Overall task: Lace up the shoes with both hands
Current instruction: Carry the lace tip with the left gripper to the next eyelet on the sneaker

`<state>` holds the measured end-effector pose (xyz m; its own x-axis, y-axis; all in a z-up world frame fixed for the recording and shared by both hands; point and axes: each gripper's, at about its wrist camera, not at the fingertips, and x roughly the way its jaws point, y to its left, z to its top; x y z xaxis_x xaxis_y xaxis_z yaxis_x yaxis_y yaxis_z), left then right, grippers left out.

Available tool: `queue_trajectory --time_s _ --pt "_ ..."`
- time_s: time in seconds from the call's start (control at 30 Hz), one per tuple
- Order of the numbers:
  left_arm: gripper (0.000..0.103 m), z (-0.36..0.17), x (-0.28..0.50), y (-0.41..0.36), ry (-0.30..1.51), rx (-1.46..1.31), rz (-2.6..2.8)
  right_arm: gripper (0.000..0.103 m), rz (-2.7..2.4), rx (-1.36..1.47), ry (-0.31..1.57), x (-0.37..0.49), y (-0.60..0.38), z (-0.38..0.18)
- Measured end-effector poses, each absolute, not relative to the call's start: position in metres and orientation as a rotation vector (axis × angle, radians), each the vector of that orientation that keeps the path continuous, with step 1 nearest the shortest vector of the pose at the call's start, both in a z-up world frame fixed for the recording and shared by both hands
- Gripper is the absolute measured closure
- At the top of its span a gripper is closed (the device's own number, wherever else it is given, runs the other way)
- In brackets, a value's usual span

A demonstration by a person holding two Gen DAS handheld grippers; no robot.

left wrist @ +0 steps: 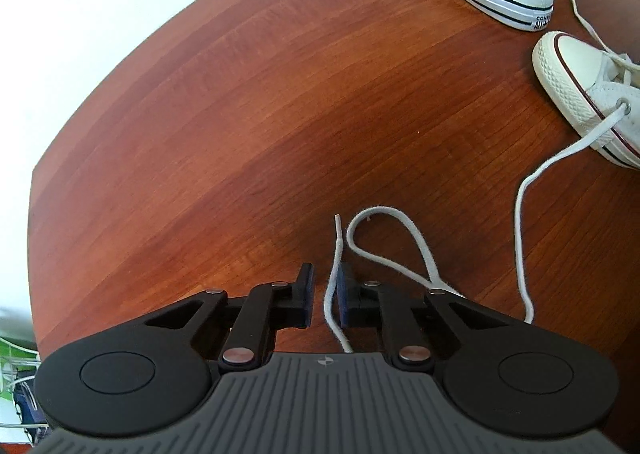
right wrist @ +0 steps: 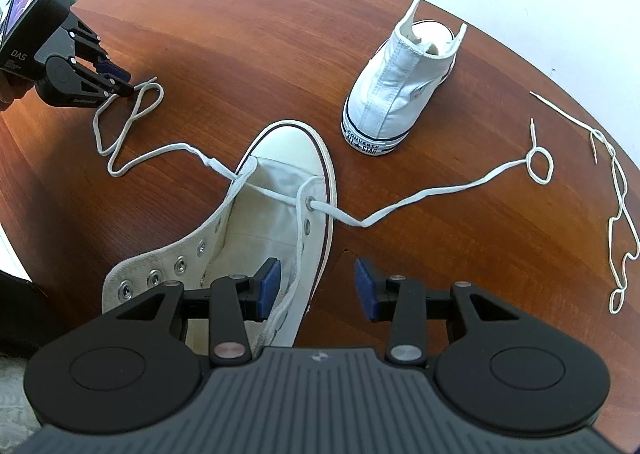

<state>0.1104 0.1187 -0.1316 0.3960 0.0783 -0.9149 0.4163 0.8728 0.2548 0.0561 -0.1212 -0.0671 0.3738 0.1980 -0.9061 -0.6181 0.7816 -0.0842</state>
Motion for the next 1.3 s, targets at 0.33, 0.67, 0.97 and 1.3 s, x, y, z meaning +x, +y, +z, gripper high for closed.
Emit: queue_trajectory --time_s 0.33,0.67,0.97,1.3 --pt "0.101 -0.132 0.109 0.116 1.146 0.483 -0.277 0.062 0.52 -0.422 1.077 0.055 -0.124 -0.064" --pt "0.101 -0.099 0.098 0.096 1.046 0.457 -0.293 0.062 0.522 -0.42 1.072 0.055 -0.125 -0.063" --pt "0.101 -0.048 0.077 0.05 0.919 0.447 -0.386 0.062 0.533 -0.408 1.061 0.057 -0.127 -0.064" --pt "0.101 -0.03 0.06 -0.011 0.866 0.481 -0.564 0.082 0.552 -0.318 1.079 0.065 -0.128 -0.071"
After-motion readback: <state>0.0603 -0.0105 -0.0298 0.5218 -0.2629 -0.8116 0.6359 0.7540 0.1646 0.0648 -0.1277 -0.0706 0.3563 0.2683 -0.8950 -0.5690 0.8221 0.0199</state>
